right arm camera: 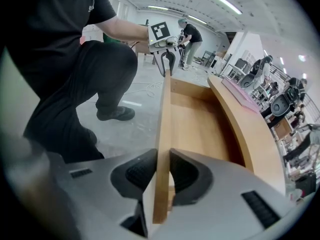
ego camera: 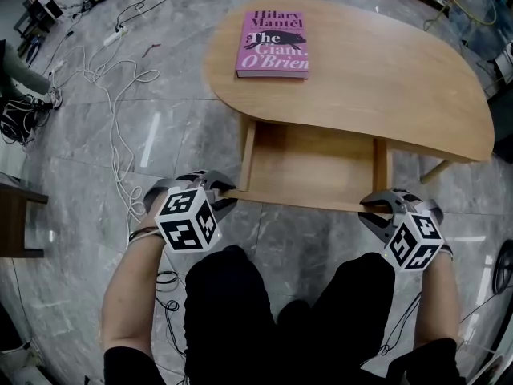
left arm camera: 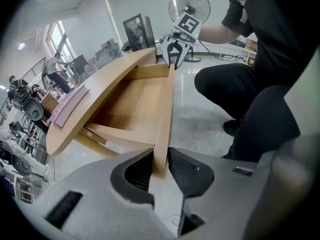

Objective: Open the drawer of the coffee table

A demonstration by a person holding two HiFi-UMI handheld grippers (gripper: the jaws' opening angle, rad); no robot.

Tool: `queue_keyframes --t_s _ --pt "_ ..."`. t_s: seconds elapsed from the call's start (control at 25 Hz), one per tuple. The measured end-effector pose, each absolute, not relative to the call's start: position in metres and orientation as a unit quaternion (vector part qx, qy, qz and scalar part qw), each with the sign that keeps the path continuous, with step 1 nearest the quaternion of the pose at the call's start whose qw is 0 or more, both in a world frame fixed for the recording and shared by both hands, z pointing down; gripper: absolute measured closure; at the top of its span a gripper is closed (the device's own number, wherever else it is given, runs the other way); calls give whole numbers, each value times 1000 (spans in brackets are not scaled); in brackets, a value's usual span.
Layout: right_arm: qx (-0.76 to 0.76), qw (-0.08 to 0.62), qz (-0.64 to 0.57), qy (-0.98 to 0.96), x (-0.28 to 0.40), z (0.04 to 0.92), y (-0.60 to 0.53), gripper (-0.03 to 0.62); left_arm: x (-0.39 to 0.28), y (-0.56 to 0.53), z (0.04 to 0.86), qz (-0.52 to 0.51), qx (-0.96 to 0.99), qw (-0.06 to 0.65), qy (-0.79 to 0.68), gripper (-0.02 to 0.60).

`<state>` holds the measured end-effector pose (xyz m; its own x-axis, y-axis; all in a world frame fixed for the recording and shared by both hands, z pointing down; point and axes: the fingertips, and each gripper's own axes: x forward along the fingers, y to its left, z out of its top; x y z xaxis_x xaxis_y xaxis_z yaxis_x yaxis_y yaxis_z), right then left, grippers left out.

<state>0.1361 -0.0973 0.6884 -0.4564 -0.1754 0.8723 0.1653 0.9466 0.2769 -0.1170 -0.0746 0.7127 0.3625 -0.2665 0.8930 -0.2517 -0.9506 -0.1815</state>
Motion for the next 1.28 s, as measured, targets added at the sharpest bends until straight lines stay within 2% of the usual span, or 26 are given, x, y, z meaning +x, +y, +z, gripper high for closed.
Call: queue_keyframes --t_s 0.24,0.64,0.88,1.28 --pt "-13 518 -148 -842 136 709 -90 514 -115 -68 736 -575 -807 11 134 491" --pt "-10 506 -142 -850 137 710 -91 511 -115 -69 737 -561 -814 -11 148 482" --pt "-1 511 -168 -843 137 710 -94 465 -115 -69 736 -554 -816 -6 164 476" --pt "-1 443 -160 -882 131 679 -88 465 -116 -67 710 -507 -841 -24 187 451"
